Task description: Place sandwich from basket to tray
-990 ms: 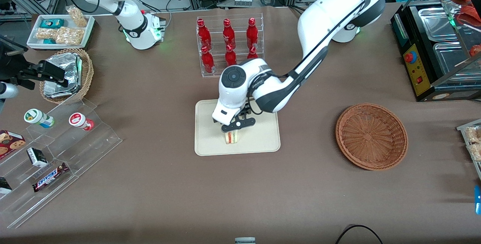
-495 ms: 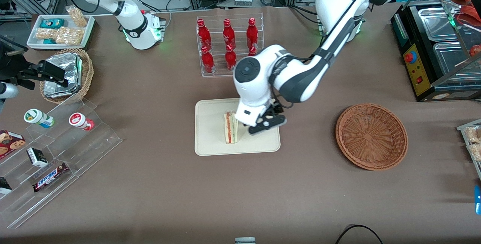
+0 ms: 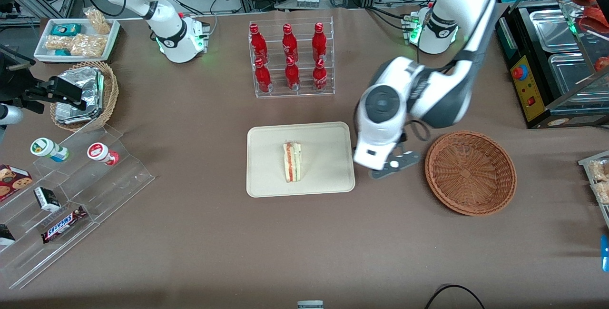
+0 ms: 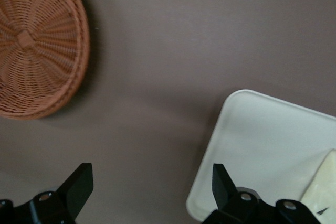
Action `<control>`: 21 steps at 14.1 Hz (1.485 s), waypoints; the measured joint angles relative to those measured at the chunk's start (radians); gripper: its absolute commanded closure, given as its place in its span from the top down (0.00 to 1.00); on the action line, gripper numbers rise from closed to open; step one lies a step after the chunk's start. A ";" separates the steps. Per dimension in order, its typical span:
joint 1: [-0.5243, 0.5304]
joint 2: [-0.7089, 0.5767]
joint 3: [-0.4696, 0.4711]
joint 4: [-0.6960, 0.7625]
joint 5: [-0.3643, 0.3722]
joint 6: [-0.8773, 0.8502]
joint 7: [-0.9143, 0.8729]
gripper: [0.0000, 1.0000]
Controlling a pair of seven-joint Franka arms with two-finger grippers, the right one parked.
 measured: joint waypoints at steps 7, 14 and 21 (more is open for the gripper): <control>0.002 -0.204 0.187 -0.006 -0.092 -0.257 0.434 1.00; 0.061 -0.391 0.212 -0.015 -0.091 -0.371 0.556 1.00; 0.439 -0.391 -0.080 -0.037 -0.091 -0.370 0.644 1.00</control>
